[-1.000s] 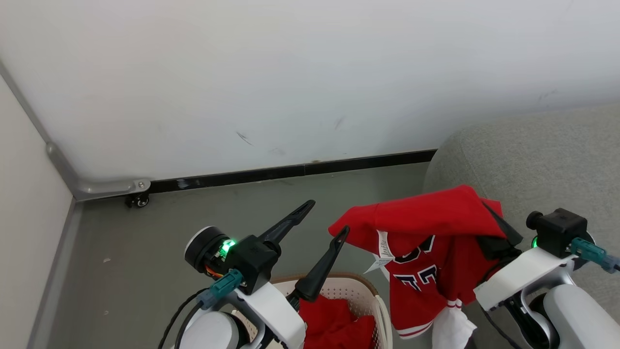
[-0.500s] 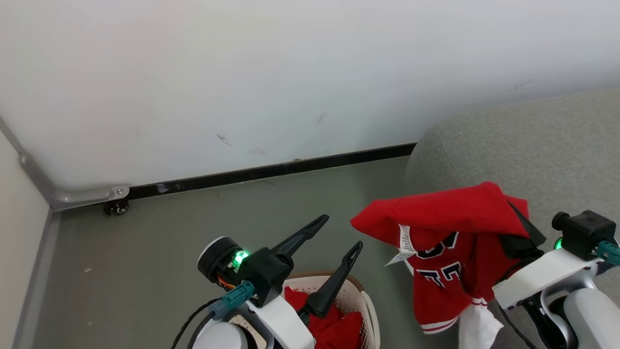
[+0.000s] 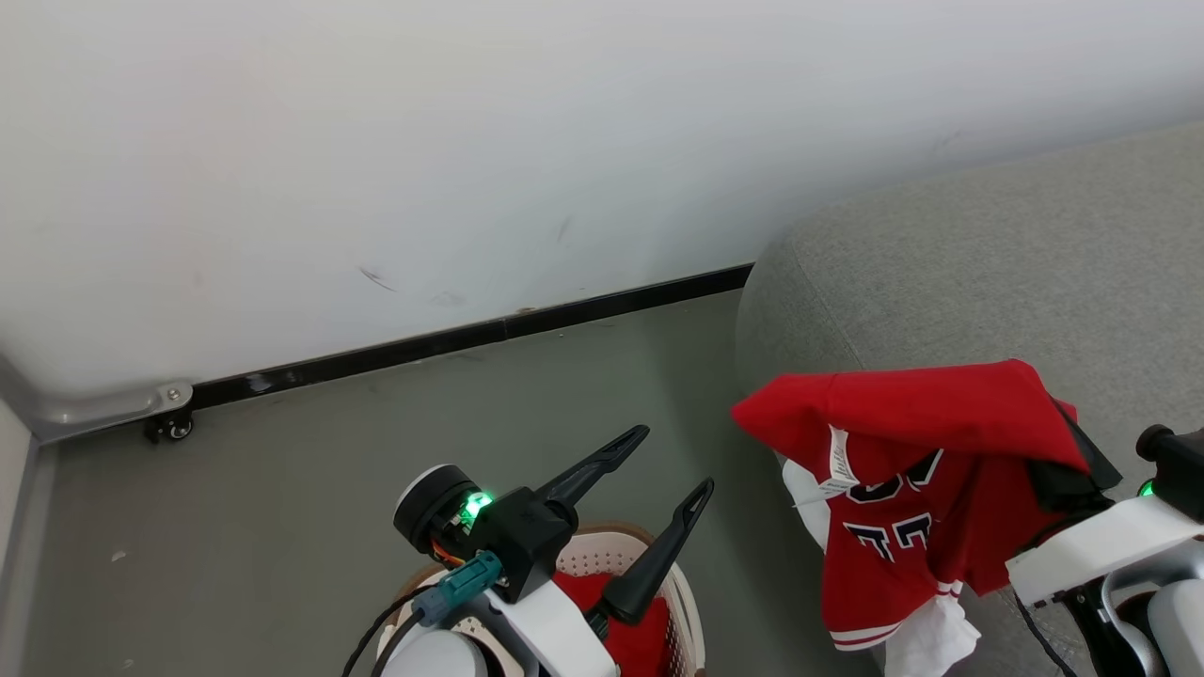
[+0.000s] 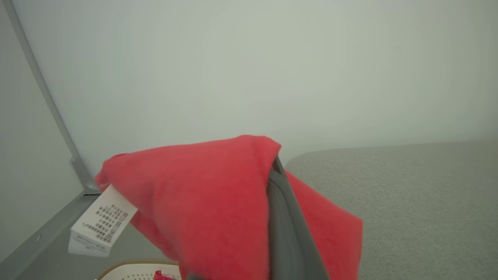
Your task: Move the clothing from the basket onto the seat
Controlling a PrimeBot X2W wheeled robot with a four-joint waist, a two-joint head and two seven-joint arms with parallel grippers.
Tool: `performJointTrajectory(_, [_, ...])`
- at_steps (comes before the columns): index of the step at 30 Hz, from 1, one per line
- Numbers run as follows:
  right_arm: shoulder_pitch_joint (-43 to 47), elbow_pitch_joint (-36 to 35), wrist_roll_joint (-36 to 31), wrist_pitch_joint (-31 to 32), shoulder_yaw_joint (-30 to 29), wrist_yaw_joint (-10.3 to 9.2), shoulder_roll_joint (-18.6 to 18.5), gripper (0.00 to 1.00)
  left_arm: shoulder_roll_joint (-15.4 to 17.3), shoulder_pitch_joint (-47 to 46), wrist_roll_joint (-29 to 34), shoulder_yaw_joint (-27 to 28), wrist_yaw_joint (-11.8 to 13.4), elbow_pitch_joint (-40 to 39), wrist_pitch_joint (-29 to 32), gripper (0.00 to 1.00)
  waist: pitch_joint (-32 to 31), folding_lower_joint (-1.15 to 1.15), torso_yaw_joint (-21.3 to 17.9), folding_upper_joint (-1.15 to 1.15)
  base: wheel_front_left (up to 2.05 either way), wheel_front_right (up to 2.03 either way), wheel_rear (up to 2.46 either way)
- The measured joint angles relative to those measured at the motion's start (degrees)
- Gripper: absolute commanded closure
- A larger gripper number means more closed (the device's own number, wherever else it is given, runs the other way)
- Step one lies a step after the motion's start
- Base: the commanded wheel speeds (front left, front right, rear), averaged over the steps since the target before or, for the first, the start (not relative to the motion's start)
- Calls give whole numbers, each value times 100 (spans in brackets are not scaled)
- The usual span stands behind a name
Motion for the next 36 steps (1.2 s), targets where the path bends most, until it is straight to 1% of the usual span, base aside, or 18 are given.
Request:
performJointTrajectory(10, [119, -243, -57, 66, -136, 0, 119, 100, -9, -1, -2, -18, 0, 0, -55, 0, 46, 0, -326, 0, 0, 0, 0])
performJointTrajectory(20, [-1, -481, -80, 258, -120, 0, 102, 100, 20, -2, -2, 26, 3, -5, -59, 0, 102, 0, -586, 0, 0, 0, 0])
performJointTrajectory(27, [-497, -467, -9, 453, -120, 0, -145, 100, 67, -3, -1, 114, 25, -89, -75, 0, 185, 1, -687, 0, 0, 0, 0])
performJointTrajectory(30, [-775, -326, 58, 554, -171, 0, -319, 100, 124, -9, 2, 181, 111, -167, -75, 0, 256, 0, -710, 0, 0, 0, 0])
performJointTrajectory(36, [-1261, -109, 127, 649, -361, 0, -600, 100, 237, -16, 13, 274, 191, -300, -60, 0, 386, 0, -696, 0, 0, 0, 0])
